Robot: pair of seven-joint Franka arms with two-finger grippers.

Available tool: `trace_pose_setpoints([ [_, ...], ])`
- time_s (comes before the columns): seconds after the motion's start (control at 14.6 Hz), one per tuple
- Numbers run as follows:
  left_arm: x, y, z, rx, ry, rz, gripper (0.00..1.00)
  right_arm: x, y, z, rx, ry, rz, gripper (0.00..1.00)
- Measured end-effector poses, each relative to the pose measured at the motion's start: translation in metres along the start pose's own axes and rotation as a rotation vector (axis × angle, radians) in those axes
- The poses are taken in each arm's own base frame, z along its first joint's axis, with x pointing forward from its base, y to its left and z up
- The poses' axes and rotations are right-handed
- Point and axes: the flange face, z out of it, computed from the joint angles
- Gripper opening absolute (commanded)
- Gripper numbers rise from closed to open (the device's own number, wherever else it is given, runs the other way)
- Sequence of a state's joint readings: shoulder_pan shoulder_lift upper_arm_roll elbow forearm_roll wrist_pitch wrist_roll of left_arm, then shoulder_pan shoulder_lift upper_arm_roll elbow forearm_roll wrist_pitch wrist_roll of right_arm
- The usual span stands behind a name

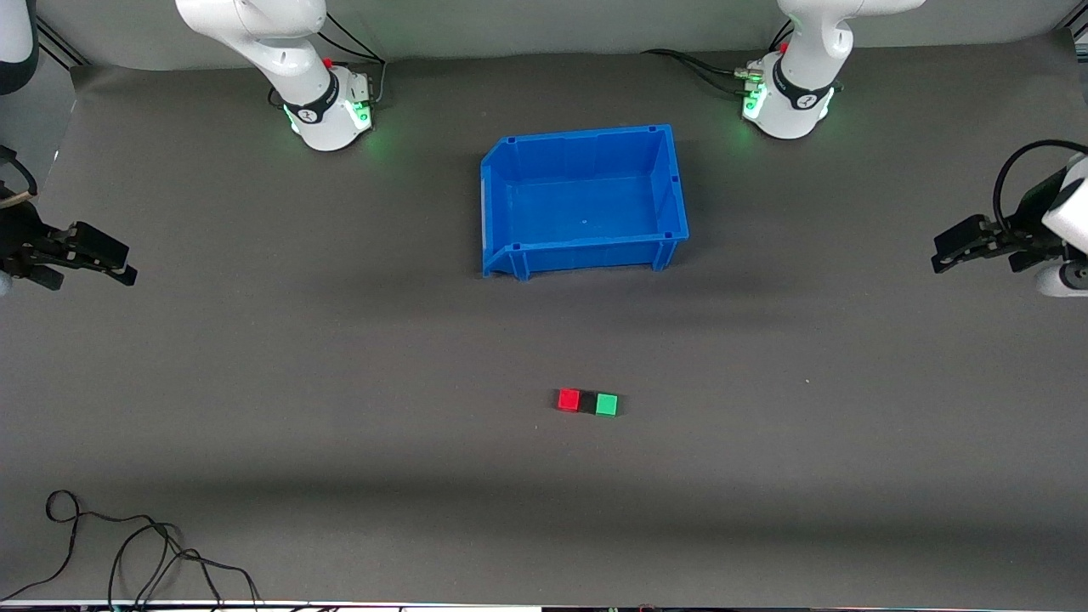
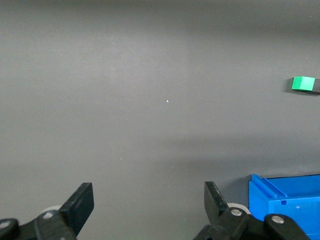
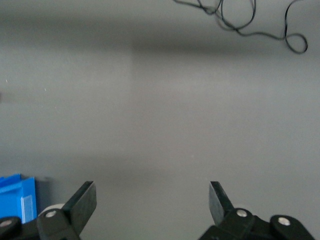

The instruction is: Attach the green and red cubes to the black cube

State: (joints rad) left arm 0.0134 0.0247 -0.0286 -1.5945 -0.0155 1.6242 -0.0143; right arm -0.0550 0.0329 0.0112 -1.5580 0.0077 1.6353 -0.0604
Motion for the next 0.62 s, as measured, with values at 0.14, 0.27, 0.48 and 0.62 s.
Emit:
trace_pose_setpoints([
  [0.14, -0.0014, 0.0009, -0.004, 0.0, 0.003, 0.002, 0.99, -0.0015, 0.0007, 0.0023, 0.001, -0.017, 0.002, 1.0],
  [0.27, -0.0014, 0.0009, -0.0039, 0.0, 0.002, 0.003, 1.0, -0.0024, 0.0014, 0.0039, 0.002, -0.029, 0.003, 1.0],
  [0.48, -0.0014, 0.0002, -0.0033, 0.005, 0.0, 0.006, 1.0, -0.0026, 0.0011, 0.0052, 0.002, -0.035, 0.003, 1.0],
  [0.62, -0.0006, -0.0003, -0.0013, 0.012, -0.004, 0.012, 1.0, -0.0026, 0.0006, 0.0052, 0.002, -0.035, 0.002, 1.0],
])
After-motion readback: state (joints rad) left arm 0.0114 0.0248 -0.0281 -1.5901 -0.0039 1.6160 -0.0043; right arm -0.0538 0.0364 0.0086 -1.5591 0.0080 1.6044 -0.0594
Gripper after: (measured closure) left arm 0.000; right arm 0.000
